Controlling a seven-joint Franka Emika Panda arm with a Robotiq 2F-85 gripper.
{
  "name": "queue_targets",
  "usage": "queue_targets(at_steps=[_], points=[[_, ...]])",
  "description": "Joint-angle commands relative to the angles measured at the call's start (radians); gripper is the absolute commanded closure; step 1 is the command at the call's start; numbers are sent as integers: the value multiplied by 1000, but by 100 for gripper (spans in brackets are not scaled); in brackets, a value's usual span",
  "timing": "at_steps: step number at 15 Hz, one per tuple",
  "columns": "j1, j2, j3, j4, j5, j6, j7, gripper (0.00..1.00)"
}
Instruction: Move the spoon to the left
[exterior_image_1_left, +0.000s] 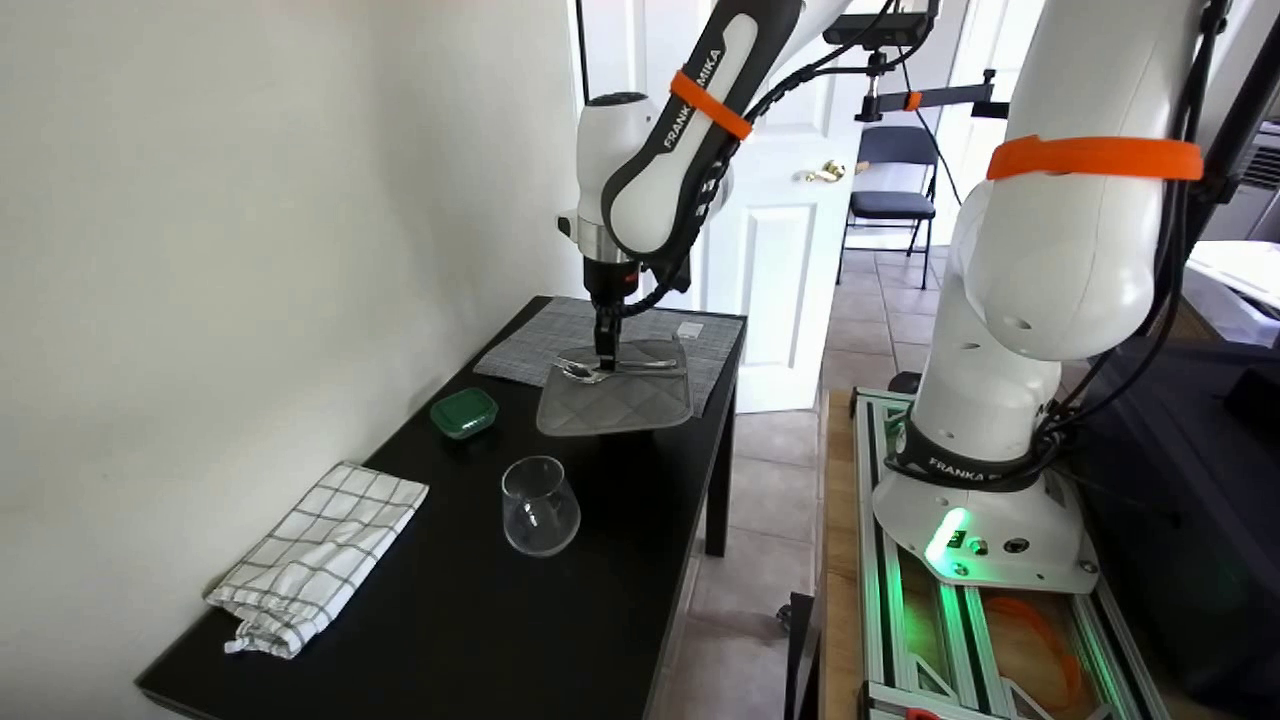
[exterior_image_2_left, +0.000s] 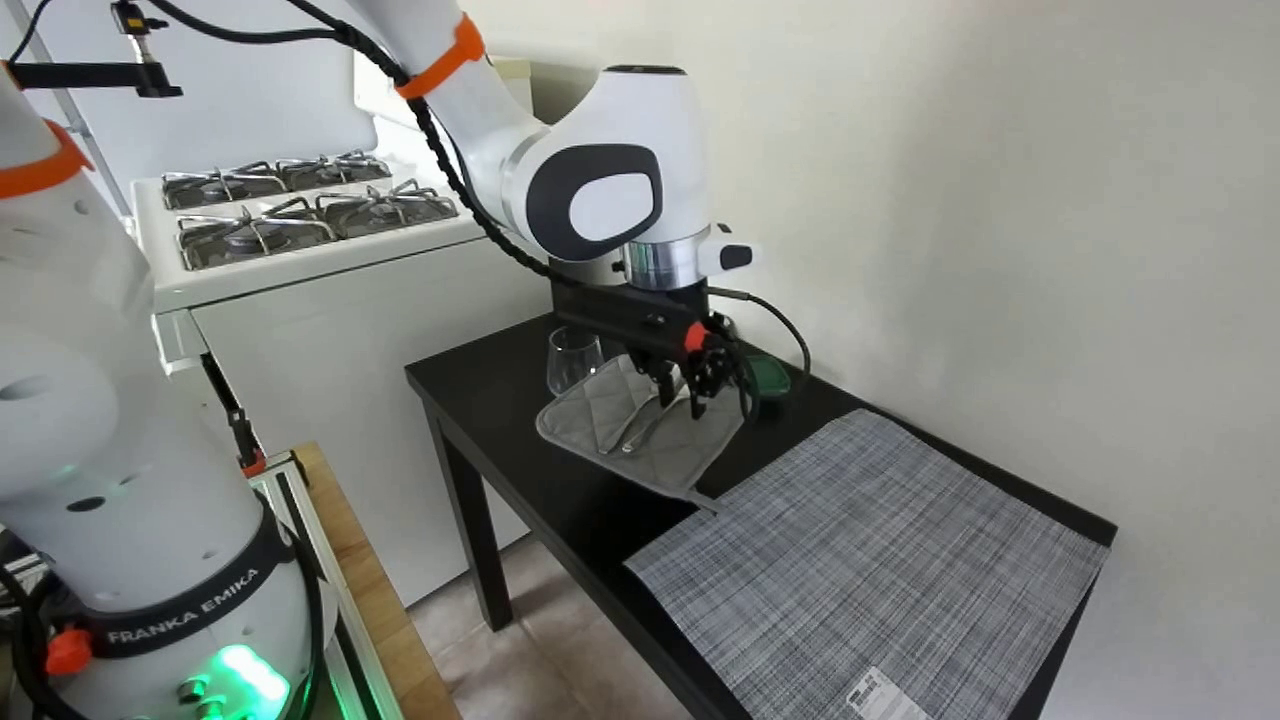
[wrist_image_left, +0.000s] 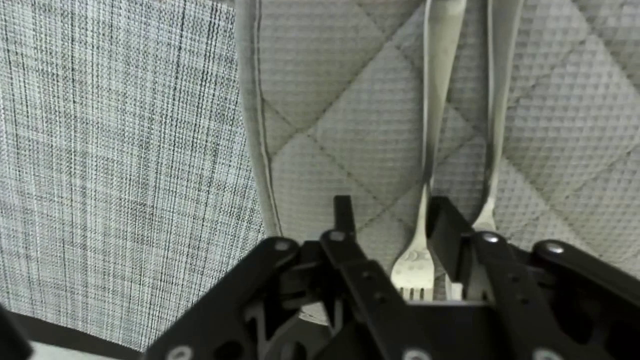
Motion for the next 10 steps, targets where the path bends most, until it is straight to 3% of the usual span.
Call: queue_targets(at_steps=[1, 5, 10], points=[[-4, 16, 9, 2, 1, 24, 7, 88], [-4, 14, 9, 1, 2, 25, 6, 100], [-3, 8, 9, 1, 5, 22, 3, 98]])
